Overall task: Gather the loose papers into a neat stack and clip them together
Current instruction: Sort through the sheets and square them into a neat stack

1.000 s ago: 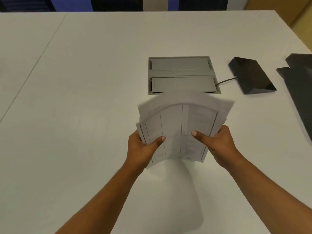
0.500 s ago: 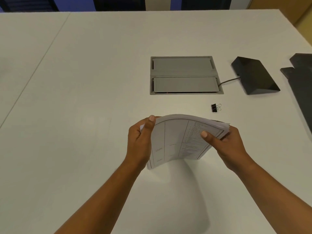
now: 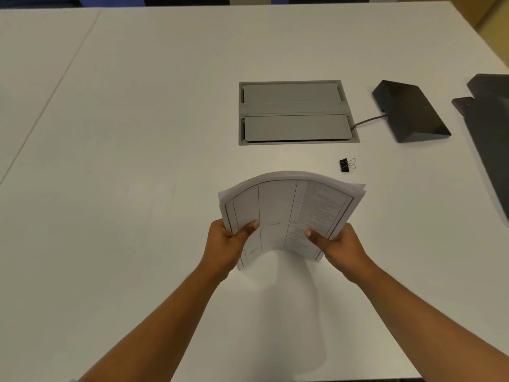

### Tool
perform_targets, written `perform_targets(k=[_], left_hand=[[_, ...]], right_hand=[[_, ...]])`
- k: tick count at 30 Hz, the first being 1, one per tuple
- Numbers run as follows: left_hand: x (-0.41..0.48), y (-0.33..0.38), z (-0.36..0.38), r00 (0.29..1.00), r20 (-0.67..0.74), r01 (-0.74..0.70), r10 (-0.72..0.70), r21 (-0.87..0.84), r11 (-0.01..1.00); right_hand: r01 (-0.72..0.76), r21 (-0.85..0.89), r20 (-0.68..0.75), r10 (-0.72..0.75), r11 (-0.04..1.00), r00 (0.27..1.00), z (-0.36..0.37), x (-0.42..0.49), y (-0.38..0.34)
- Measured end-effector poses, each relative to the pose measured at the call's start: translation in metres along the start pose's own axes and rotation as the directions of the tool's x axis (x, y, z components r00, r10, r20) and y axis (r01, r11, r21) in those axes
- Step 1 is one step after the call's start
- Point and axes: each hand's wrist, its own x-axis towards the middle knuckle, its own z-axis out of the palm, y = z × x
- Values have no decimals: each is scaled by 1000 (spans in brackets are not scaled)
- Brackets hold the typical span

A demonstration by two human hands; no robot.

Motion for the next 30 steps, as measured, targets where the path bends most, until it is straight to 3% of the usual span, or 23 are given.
perform_targets(k=[12, 18, 22, 25, 28, 30], left_hand=[[-11, 34, -4, 973, -60, -225, 223, -22, 974], [-13, 55, -10, 929, -12, -369, 371, 64, 927], [-11, 52, -16, 928, 1, -371, 372, 63, 926], [-9, 48, -18, 939, 6, -345, 345, 44, 938], [-6, 41, -16, 961, 52, -274, 271, 44, 961], [-3, 31, -16, 975, 72, -214, 211, 39, 976]], right_hand=[[250, -19, -75, -251, 968, 965, -12, -13, -48], [508, -273, -83, -546, 817, 833, -30, -24, -81], [591, -445, -24, -668, 673, 744, -45, -20, -82], [529, -345, -66, -583, 775, 810, -45, -20, -77], [337, -159, -35, -346, 928, 938, -45, -11, -66], [191, 29, 37, -192, 981, 981, -45, -2, -52]])
